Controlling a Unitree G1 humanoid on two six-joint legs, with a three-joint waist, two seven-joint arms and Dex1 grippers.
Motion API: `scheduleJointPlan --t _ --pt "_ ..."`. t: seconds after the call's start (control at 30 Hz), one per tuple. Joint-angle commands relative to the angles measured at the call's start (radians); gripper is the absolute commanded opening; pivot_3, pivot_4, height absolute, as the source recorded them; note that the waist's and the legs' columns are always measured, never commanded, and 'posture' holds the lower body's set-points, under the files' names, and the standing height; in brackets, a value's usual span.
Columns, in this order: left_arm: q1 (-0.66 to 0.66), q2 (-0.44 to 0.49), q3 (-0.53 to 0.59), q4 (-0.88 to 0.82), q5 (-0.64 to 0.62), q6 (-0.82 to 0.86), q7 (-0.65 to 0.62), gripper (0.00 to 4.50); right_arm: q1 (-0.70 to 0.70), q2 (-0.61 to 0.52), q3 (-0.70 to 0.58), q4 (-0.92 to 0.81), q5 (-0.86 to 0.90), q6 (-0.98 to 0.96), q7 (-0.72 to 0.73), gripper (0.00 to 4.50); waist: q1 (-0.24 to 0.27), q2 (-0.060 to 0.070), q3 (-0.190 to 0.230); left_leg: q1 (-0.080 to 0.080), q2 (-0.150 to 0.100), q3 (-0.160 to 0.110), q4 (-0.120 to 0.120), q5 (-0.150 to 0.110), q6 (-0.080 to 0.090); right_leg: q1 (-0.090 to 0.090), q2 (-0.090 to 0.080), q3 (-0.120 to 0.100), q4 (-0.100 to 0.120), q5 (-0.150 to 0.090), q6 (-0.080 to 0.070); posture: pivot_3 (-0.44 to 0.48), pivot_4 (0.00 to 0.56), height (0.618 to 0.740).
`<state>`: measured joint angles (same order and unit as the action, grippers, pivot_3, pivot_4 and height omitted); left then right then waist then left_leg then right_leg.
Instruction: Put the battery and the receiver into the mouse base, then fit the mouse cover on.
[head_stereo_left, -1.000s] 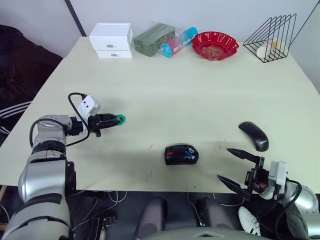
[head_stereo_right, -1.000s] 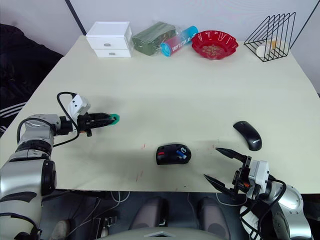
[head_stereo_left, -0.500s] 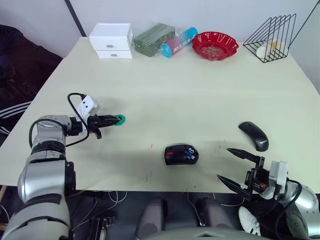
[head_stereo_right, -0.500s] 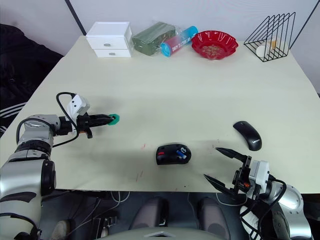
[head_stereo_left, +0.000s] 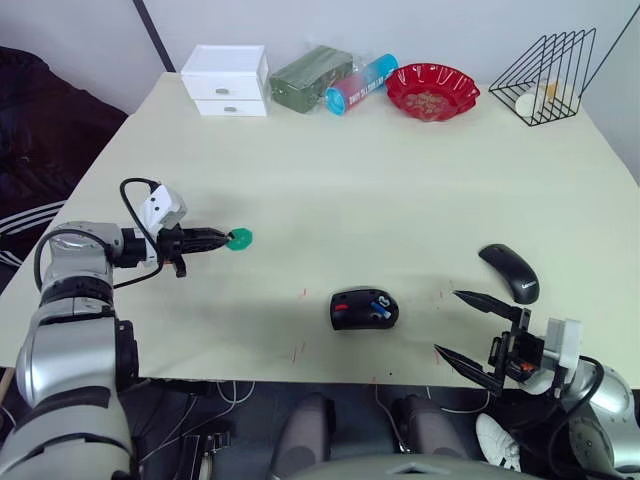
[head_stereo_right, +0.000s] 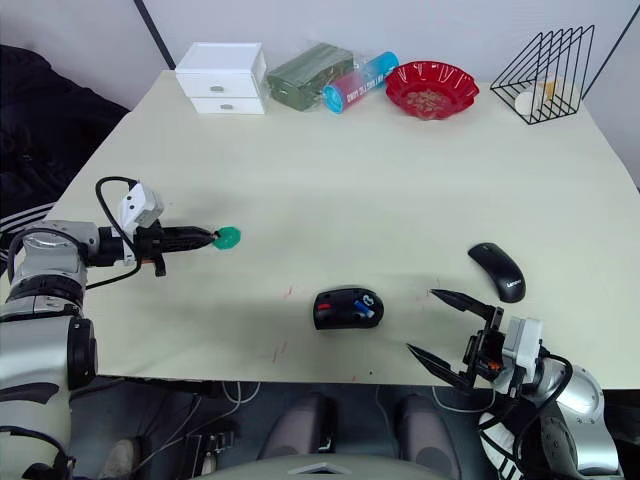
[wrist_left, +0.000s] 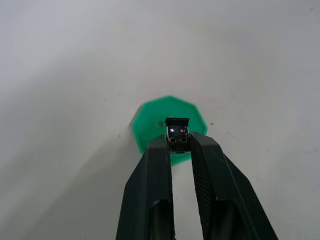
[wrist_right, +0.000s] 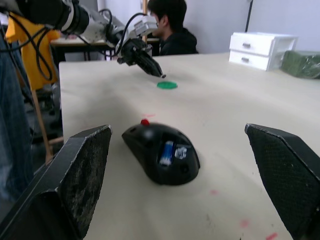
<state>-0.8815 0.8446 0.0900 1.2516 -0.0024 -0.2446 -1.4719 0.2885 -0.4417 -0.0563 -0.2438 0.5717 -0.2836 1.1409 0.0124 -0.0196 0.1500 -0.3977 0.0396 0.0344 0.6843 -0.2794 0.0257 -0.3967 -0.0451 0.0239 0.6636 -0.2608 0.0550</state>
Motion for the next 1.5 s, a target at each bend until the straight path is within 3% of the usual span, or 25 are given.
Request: scheduleJointPlan --t 0.03,0.17,0.53,0.77,1.1,1.3,1.5 --pt "-0.023 0.011 0.011 -0.056 -0.029 -0.001 -0.050 0.06 -0.008 0.002 -0.014 -0.042 0.031 -0.006 -0.004 4.50 0.000 0.000 0.000 0.000 0.000 0.000 0.000 0.000 0.000 0.000 0.000 0.000 0.000 0.000 0.000 0.000 0.150 0.740" --pt "-0.027 -0.002 0.001 -0.114 -0.049 0.033 -0.112 0.06 -0.026 0.004 -0.007 -0.036 0.022 0.002 -0.017 4.50 0.000 0.000 0.000 0.000 0.000 0.000 0.000 0.000 0.000 0.000 0.000 0.000 0.000 0.000 0.000 0.000 0.150 0.740" --pt "0.059 -0.055 -0.129 -0.584 -0.224 0.198 -0.142 0.06 -0.081 -0.027 0.008 -0.167 0.085 0.265 -0.161 4.50 -0.009 0.000 0.000 0.000 0.000 -0.003 0.001 0.000 0.000 0.000 0.000 0.001 0.001 0.000 0.000 0.000 0.150 0.740" --pt "0.138 -0.119 -0.169 -0.935 -0.281 0.380 -0.081 0.06 -0.217 -0.078 0.011 -0.248 0.145 0.546 -0.343 4.50 -0.012 0.000 0.000 0.000 0.000 -0.005 0.002 0.000 0.000 0.000 0.000 0.001 0.001 0.000 0.000 0.000 0.150 0.740" --pt "0.186 -0.190 -0.223 -1.200 -0.300 0.510 0.033 0.06 -0.429 -0.137 0.007 -0.330 0.305 0.974 -0.599 4.50 -0.019 0.000 0.000 -0.001 0.000 -0.008 0.002 0.000 0.000 0.000 0.000 0.001 0.001 0.000 0.000 0.000 0.150 0.740" --pt "0.187 -0.215 -0.258 -1.255 -0.299 0.534 0.052 0.06 -0.543 -0.122 -0.042 -0.277 0.564 1.233 -0.783 4.50 -0.020 0.000 0.000 -0.002 0.000 -0.009 0.002 0.000 0.000 0.000 0.000 0.000 0.000 0.000 0.000 0.000 0.150 0.740" --pt "0.160 -0.227 -0.303 -1.244 -0.291 0.515 0.019 0.06 -0.698 -0.157 0.002 -0.089 1.105 1.391 -1.164 4.50 -0.025 0.000 0.000 -0.002 0.000 -0.009 0.002 0.000 0.000 0.000 0.000 0.000 0.001 0.000 0.000 0.000 0.150 0.740"
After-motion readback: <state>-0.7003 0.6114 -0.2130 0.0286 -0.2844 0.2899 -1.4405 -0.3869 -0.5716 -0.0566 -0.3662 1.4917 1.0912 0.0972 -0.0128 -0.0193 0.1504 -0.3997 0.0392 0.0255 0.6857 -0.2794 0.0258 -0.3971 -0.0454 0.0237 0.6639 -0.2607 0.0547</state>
